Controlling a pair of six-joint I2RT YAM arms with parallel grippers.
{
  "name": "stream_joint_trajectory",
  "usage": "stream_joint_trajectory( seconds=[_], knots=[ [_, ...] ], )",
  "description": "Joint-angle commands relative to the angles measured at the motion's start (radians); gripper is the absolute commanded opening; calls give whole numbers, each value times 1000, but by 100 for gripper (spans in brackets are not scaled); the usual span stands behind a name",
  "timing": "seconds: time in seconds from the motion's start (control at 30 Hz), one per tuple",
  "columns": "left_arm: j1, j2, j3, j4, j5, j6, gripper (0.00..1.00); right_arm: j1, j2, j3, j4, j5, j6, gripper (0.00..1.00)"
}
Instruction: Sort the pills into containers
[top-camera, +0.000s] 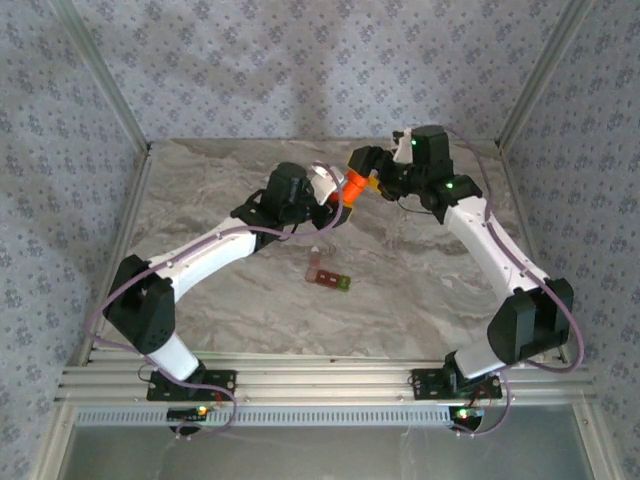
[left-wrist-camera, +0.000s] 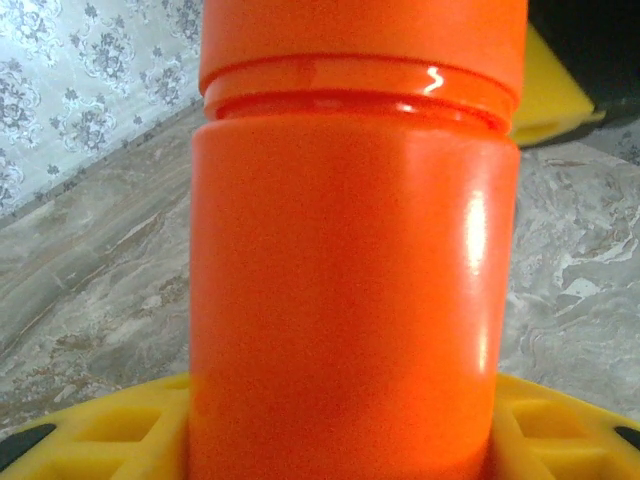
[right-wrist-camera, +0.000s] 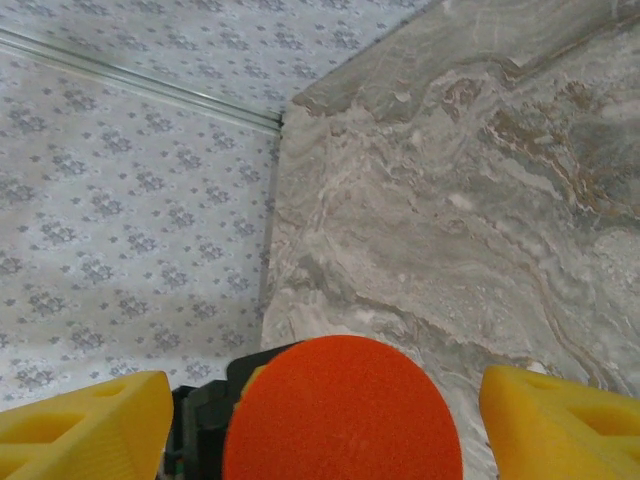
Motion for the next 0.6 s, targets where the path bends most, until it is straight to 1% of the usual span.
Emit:
stream_joint_trajectory(
  seconds=[0.0,0.07,0.23,0.33,0.4,0.47,0.57],
  knots=[
    [-6,-9,39,14,-5,20,0,19,15,22,-36,27,10,79],
    [-5,-9,38,14,-7,19,0,26,16,16,-32,23,9,74],
    [-5,-11,33,24,-9,9,0,26,10,0,-26,18,1,49],
    [-4,-15,23,38,-5,-6,0,13,3,-11,-27,-7,-16,42],
    [-1,-18,15,47,14,-20,0,-5,-3,-18,-9,-15,-33,40],
    [5,-25,6,61,43,-42,0,-33,-14,-30,33,-40,-75,39],
    [22,-39,-11,88,109,-97,0,-90,-30,-68,179,-126,-134,42]
  ],
)
